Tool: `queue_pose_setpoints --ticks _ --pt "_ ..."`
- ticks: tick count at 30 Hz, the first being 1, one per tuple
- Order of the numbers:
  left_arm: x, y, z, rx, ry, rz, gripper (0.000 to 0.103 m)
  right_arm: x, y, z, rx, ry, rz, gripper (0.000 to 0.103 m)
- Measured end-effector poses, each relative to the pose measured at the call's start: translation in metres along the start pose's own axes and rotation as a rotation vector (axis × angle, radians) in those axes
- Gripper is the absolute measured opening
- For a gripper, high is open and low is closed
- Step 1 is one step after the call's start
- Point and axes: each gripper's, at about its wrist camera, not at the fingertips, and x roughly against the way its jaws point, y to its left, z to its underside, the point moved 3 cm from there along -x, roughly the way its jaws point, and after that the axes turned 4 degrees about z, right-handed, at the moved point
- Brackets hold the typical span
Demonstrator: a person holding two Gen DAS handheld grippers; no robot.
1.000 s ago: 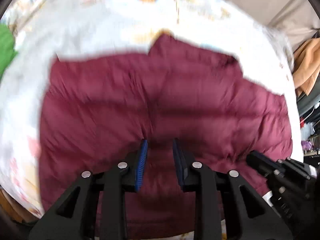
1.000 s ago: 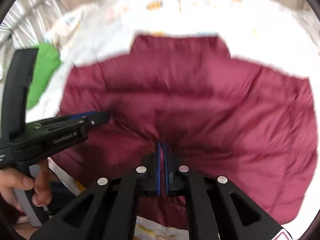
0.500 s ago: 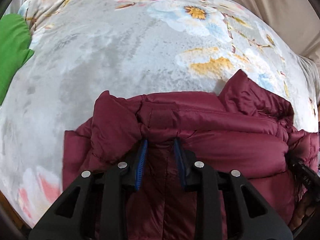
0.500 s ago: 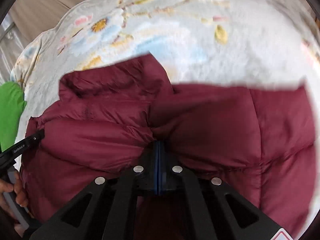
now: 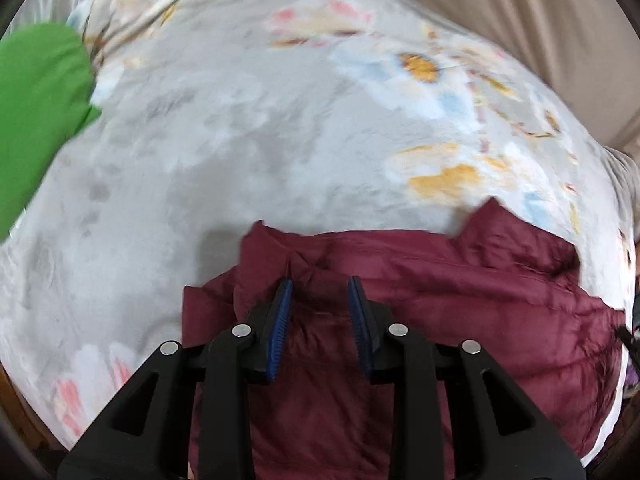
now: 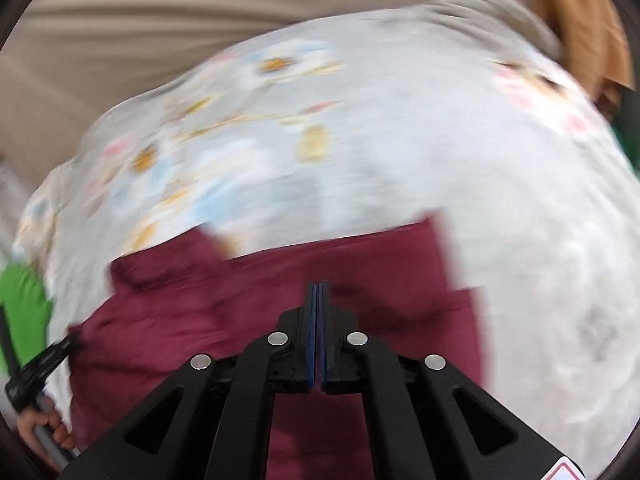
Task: Fold large clothes
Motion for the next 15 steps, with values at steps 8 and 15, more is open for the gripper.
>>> queue_pose_setpoints --ticks 8,15 --pt "-0.031 -0.008 0.009 -0.099 -0.006 -0.076 0.029 -0.049 -0.003 0.017 0.079 0.081 0.063 0.0" --pt "0.019 0.011 0.003 0.04 -0.017 0.041 0.028 0.044 0.043 0.025 0.16 -0.05 -0.055 0.007"
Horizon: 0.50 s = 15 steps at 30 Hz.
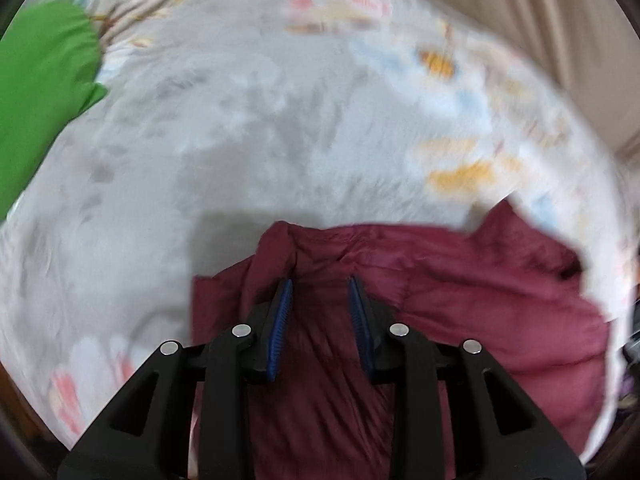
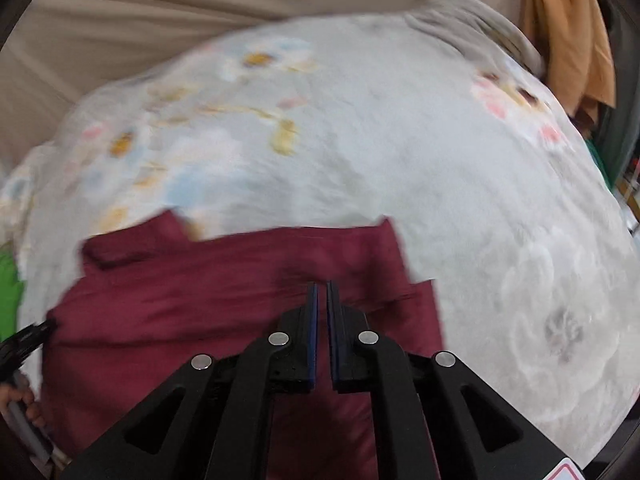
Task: Fold large clothes
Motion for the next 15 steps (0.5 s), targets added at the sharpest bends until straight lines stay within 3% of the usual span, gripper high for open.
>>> queue_pose_setpoints --ticks 2,6,10,15 --pt "0.03 0.006 0.008 0.007 -0.038 0.022 0.035 0.015 0.036 0.012 0.089 0.016 -0.072 0.007" --pt "0.055 0.019 0.031 0.038 -0.018 0.071 0.036 0.008 0.102 0.028 0.201 0.08 -0.172 0.007" --pt "0.059 0.034 0.057 0.098 0.029 0.095 0.036 -0.017 0.147 0.028 0.27 0.126 -0.185 0.007" --pt "0.046 0.041 0.089 0.114 0.092 0.089 0.036 -0.061 0.171 0.03 0.278 0.206 -0.154 0.007"
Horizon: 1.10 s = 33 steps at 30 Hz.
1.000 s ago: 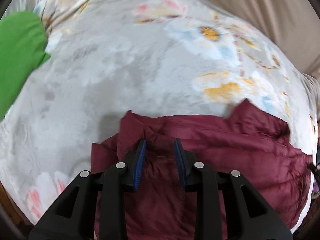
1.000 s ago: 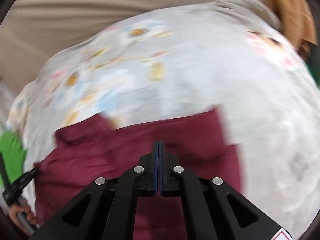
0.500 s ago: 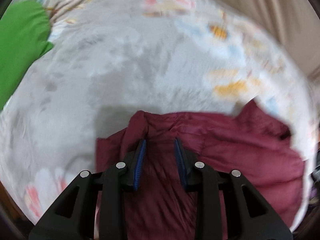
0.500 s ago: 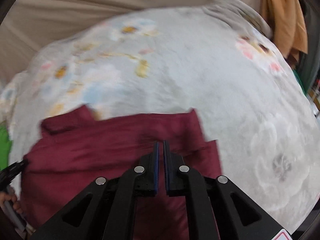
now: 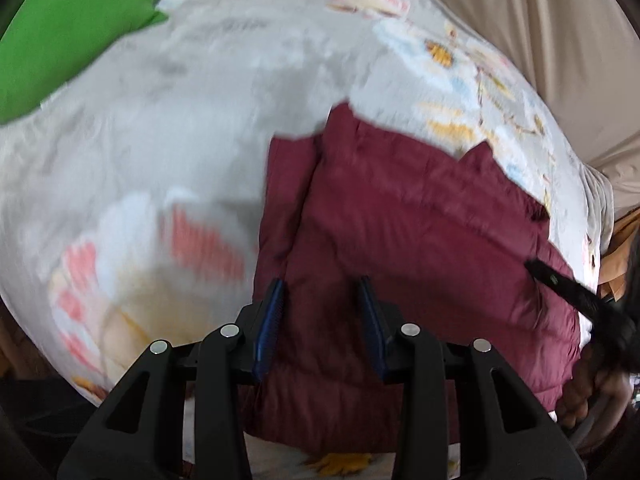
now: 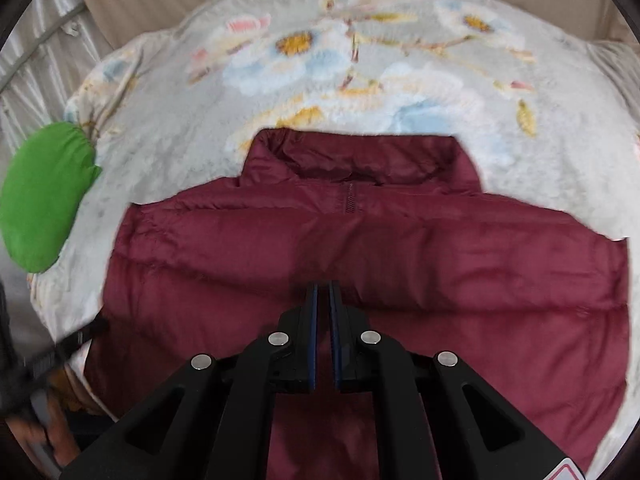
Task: Fold large clothes
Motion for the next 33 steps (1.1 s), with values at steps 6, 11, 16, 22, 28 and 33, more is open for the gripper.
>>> queue_pose_setpoints --ticks 6,11,16,22,28,33 --pt "-0.013 0.019 0.006 0.07 0.044 0.044 0.046 -0.019 0.014 0.007 0.063 0.043 0.06 0.003" --pt "-0.01 0.023 -0.008 0.102 0.023 0.03 0.057 0.003 0.0 -0.016 -0.027 -0.019 0.027 0.003" --pt "-0.025 0.014 -0.021 0.08 0.044 -0.004 0.063 -0.035 -0.013 -0.031 -0.078 0.083 0.018 0.002" --pt "-0.041 0.009 -0.025 0.074 0.07 -0.037 0.068 -0.036 -0.011 -0.034 -0.06 0.082 0.017 0.002" --pt "-0.054 0.013 -0.023 0.096 0.088 -0.026 0.081 -0.046 -0.007 -0.033 -0.017 0.088 0.034 0.002" --pt "-0.052 0.012 -0.027 0.116 0.081 0.091 0.05 -0.046 -0.006 -0.03 0.014 0.07 0.034 0.002"
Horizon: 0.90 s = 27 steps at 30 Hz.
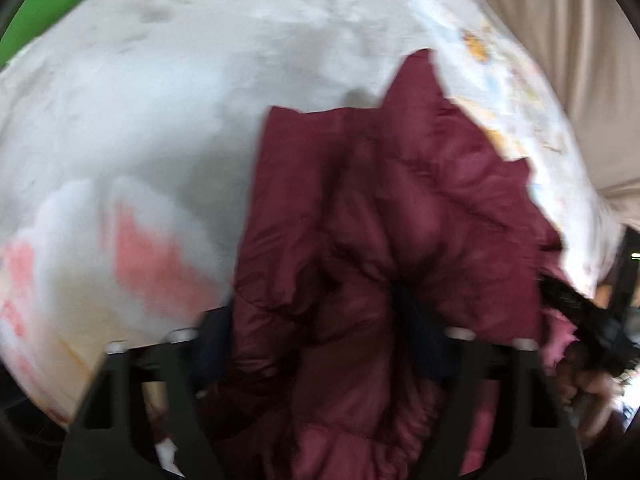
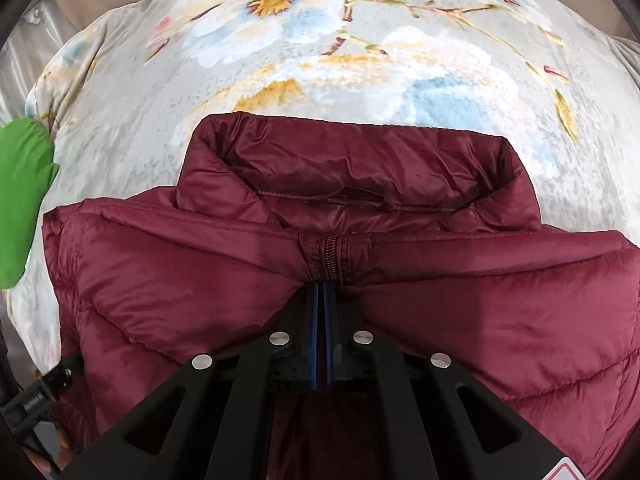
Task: Fold large clothes
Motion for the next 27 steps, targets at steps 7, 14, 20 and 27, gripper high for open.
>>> queue_pose_setpoints --ticks 7,14,20,27 --pt "0.063 -0.047 0.003 -0.047 -0.08 0.224 0.009 0.005 -0.006 0.004 -0.005 -0.002 -0.037 0.002" --pt "0.104 -0.111 0.011 -0.204 -0.133 0.287 0.008 0.096 -0.033 0.029 -0.045 -0.148 -0.163 0.009" --pt "0.109 -0.146 0.022 -0.279 -0.122 0.314 0.008 0.111 -0.073 0.109 -0.153 -0.068 -0.277 0.01" --pt "0.106 -0.176 0.041 -0.352 -0.053 0.32 0.008 0.042 -0.022 0.112 -0.15 0.044 -0.391 0.004"
